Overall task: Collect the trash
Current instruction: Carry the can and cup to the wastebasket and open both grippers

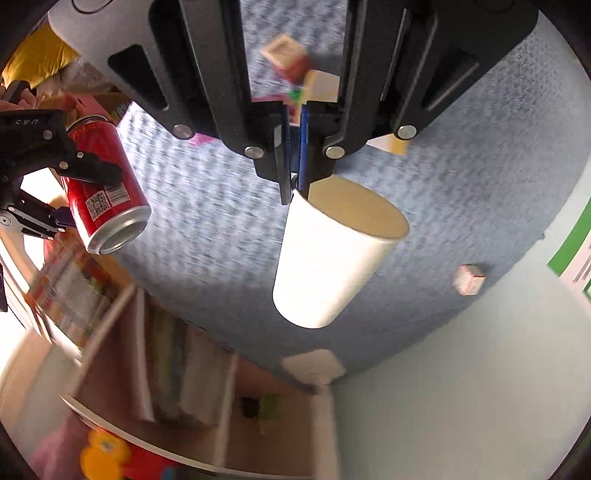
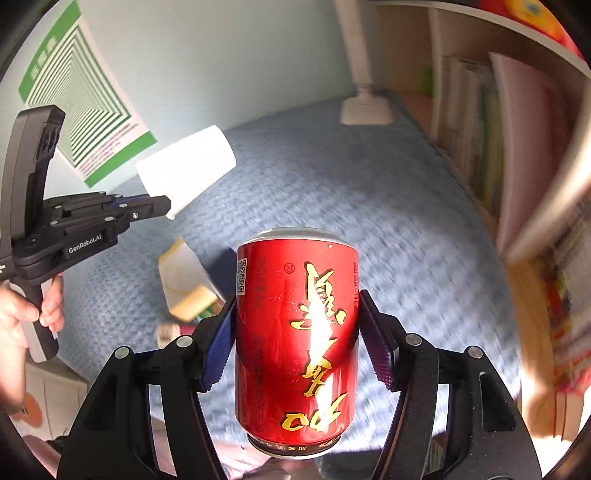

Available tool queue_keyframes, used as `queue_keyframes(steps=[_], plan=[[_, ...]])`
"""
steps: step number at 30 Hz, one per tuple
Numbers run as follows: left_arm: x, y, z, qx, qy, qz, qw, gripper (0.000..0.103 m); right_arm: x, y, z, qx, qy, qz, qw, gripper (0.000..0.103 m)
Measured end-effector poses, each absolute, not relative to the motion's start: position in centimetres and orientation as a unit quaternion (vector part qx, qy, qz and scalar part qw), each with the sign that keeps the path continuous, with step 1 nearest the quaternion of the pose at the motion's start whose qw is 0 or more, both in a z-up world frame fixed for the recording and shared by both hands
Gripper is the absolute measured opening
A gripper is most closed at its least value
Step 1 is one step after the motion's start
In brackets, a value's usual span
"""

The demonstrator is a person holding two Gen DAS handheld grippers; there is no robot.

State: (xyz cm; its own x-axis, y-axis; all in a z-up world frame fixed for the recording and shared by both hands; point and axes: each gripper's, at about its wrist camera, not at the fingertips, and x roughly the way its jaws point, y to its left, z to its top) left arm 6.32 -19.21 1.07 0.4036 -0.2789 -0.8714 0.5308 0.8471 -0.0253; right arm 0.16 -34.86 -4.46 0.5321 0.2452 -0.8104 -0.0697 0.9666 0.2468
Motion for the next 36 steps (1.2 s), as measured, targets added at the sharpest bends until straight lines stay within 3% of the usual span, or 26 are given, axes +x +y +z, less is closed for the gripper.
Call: queue_keyframes(steps=[10, 18, 27, 36], plan=[[-5.6, -30.3, -0.9, 0.197, 0.491, -0.357, 0.770, 0.002, -14.3, -41.4, -7.2, 0.161, 0.481, -0.013, 0.862, 0.064], [-13.9, -34.1, -3.4, 0.246, 0.499, -0.407, 0.724, 0.002, -25.4, -44.4, -11.1, 0.225, 0.489, -0.073, 0.840, 0.064], [-22.1, -36.7, -10.0, 0.316, 0.532, -0.444, 0.647, 0.002, -33.6, -45.1, -17.7, 0.297, 0.509, -0.120, 0.799, 0.064], [-26.3, -36.8, -18.3, 0.366, 0.569, -0.449, 0.584, 0.002, -36.2, -44.5, -25.6, 0.358, 0.527, -0.148, 0.756, 0.064]])
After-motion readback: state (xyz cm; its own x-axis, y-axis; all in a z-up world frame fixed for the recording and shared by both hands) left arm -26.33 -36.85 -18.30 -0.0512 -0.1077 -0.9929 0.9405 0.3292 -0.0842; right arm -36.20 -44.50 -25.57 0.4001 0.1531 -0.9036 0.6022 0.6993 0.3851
